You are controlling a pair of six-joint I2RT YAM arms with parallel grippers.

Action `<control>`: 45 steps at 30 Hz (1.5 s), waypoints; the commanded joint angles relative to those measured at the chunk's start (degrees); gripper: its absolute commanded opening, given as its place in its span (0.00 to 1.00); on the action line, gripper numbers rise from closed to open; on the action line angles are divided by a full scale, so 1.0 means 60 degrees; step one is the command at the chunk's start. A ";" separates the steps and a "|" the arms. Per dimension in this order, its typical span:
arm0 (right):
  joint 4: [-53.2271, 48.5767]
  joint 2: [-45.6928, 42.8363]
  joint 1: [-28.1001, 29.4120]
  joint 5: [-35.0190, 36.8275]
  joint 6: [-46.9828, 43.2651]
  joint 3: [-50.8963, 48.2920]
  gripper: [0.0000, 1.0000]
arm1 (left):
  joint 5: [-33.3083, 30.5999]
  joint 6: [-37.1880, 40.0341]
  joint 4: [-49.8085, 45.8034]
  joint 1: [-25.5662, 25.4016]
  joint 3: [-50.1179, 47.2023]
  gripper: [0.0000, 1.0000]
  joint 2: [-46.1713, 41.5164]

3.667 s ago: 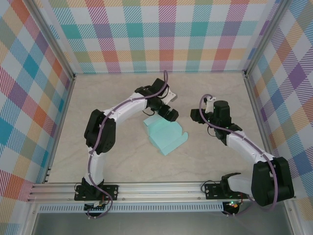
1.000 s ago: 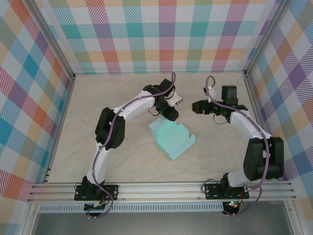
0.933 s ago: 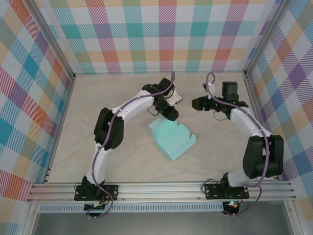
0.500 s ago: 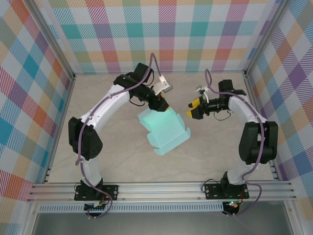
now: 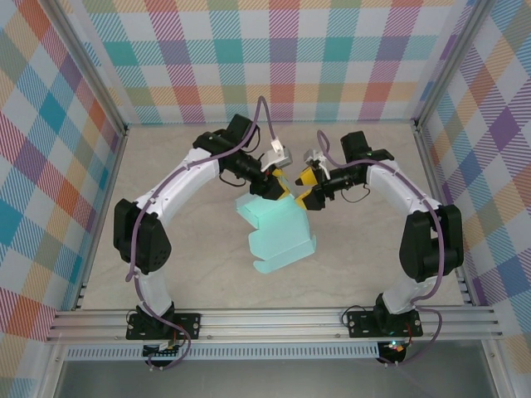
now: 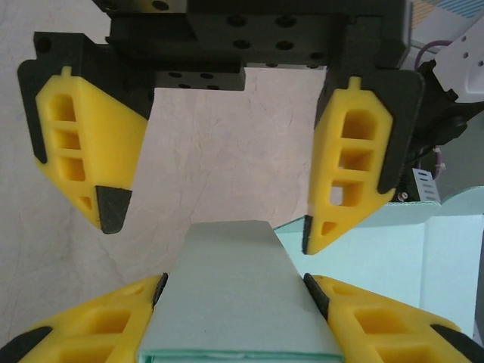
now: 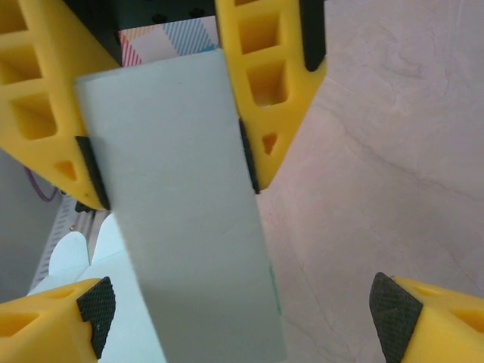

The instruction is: Fold the paper box

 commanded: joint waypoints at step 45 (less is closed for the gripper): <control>0.1327 -0.0785 0.0436 0.1917 0.0993 -0.0770 0.29 | 0.1107 -0.0754 0.1319 -0.0362 -0.0450 0.38 0.0125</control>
